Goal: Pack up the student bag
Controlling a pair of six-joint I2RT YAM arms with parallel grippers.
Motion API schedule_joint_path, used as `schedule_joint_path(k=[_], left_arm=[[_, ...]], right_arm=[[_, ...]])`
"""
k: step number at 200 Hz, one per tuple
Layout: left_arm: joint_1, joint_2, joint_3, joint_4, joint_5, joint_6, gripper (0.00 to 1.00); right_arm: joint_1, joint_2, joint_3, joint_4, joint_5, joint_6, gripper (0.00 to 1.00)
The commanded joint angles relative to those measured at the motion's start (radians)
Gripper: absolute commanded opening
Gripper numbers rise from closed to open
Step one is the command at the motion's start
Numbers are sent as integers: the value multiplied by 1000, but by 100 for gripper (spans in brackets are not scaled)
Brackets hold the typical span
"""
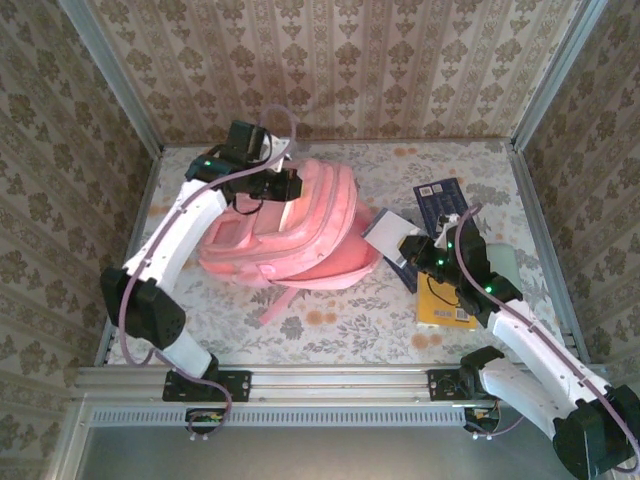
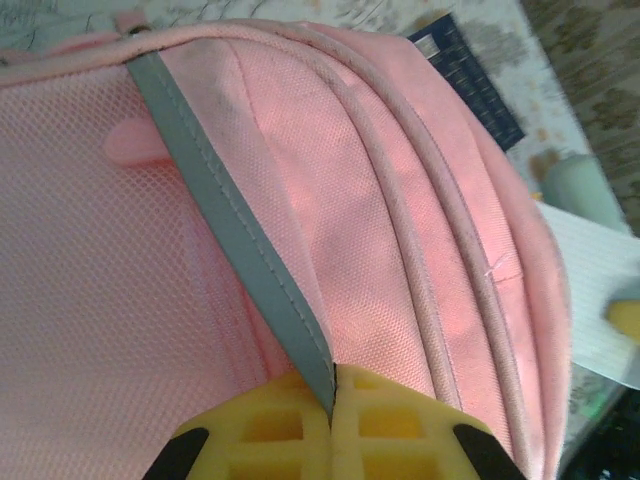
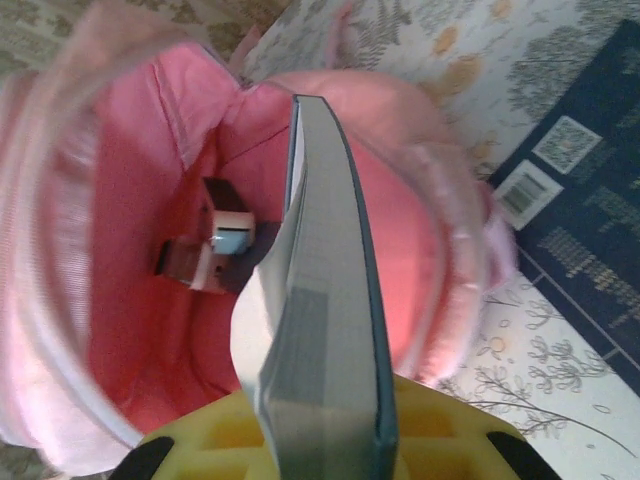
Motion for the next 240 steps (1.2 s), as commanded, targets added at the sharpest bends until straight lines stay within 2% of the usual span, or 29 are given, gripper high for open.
schedule_joint_path(k=[1, 15, 41, 75, 116, 141, 176, 191, 207, 223, 226, 240], left_arm=[[0, -70, 63, 34, 158, 28, 0], [56, -93, 53, 50, 199, 20, 0], [135, -160, -39, 165, 360, -59, 0], [152, -219, -136, 300, 474, -129, 0], [153, -252, -166, 323, 487, -142, 0], [157, -254, -165, 334, 492, -155, 0], [163, -247, -169, 352, 504, -166, 0], [163, -246, -171, 359, 508, -171, 0], [165, -244, -178, 368, 508, -175, 0], [168, -243, -185, 372, 504, -178, 0], [168, -243, -188, 372, 500, -178, 0], [172, -243, -198, 375, 488, -182, 0]], right_arm=[[17, 30, 77, 32, -128, -61, 0], [20, 57, 89, 59, -201, -62, 0], [27, 89, 74, 161, -301, -25, 0], [46, 184, 118, 247, -399, 26, 1], [121, 386, 257, 253, -406, 71, 1], [176, 573, 364, 243, -378, 54, 0], [229, 837, 492, 410, -432, 176, 8], [267, 923, 569, 387, -388, 186, 14], [311, 1001, 653, 352, -339, 184, 25], [343, 1059, 721, 334, -322, 186, 50], [347, 1066, 730, 330, -318, 185, 58], [353, 1050, 721, 310, -277, 162, 76]])
